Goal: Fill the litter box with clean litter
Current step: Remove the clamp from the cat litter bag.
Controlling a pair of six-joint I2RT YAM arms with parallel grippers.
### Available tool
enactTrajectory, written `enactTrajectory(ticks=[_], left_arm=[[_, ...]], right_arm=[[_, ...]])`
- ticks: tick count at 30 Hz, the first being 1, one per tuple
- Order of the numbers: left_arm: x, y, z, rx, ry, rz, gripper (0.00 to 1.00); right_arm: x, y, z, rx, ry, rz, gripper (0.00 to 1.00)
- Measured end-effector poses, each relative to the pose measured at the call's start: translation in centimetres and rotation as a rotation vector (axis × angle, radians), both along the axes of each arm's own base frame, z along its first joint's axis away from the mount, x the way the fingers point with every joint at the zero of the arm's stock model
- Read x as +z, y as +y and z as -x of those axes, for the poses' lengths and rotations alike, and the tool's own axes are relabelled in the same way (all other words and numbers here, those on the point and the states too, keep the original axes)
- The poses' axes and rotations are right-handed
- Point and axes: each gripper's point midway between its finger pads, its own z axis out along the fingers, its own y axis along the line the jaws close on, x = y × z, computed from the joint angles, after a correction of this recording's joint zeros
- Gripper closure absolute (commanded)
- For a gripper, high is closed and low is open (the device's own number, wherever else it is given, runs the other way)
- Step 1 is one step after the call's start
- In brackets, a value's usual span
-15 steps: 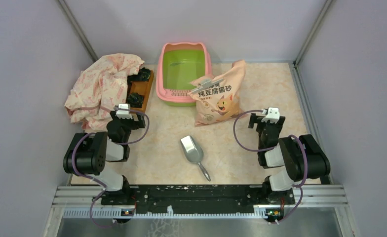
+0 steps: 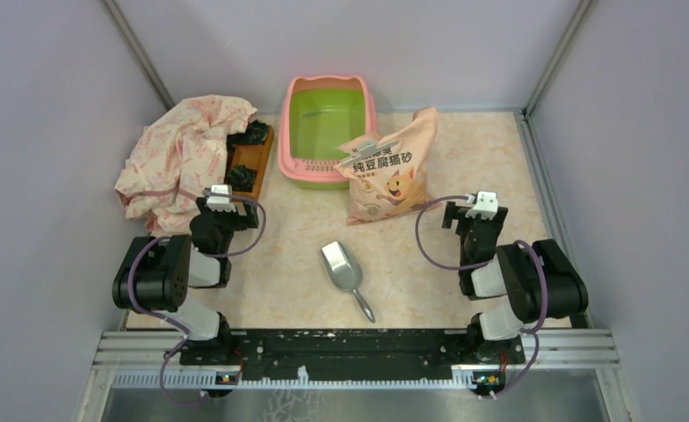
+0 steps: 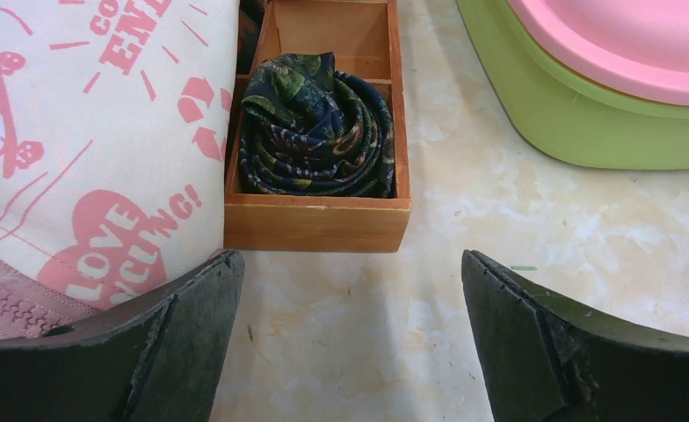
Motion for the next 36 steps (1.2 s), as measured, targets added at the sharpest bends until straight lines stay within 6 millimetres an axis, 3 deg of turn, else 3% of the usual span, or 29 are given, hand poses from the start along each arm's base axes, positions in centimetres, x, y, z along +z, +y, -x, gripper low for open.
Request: enactTrajectory(ticks=[5,8,10,15,20,22,24,26,28,30,32,36], left_arm=[[0.0,0.0,0.0,-0.002,0.01,-0.003,0.01],[1.2,-0.5,-0.9,-0.013,0.038,-0.008,0.01],[3.7,-1.6,-1.8,-0.033,0.015,-0.004,0.01],[12.4,-6.2,-2.7,-0.13,-0.083,0.089,0.01],[21.0,-12.3,-2.1,-0.301,-0.129,0.202,0.01],[24.6,-15.0,-1.4,-0.39,-0.156,0.253,0.01],[27.1,-16.8,-0.9,-0.462,-0.159,0.291,0.01],[29.3,-18.1,-1.6,-0.502,-0.133,0.336,0.01],[30.2,-19.5,-2.9,-0.563,-0.094,0.361,0.01],[29.7,-21.5,-4.5,-0.651,-0.023,0.386,0.01],[27.8,-23.5,-6.5,-0.709,0.066,0.398,0.01],[21.7,-27.3,-9.3,-0.725,0.261,0.371,0.01]], right_arm=[[0.2,-0.8,0.2,-0.053,-0.001,-0.018,0.02],[2.4,-1.0,0.8,-0.082,-0.03,-0.013,0.02],[6.1,-0.7,0.9,-0.085,-0.117,-0.029,0.02],[15.2,-0.3,0.8,-0.084,-0.238,-0.138,0.02],[24.1,3.5,0.9,0.099,-0.224,-0.293,0.02],[25.7,5.1,1.9,0.186,-0.228,-0.363,0.02],[24.9,6.8,2.9,0.27,-0.173,-0.423,0.02],[23.9,8.0,3.1,0.317,-0.101,-0.455,0.02],[23.1,9.0,2.6,0.344,-0.002,-0.477,0.02],[22.8,9.6,1.7,0.351,0.07,-0.483,0.04],[22.6,10.0,0.9,0.345,0.141,-0.485,0.05],[22.7,10.2,0.1,0.329,0.22,-0.478,0.13]])
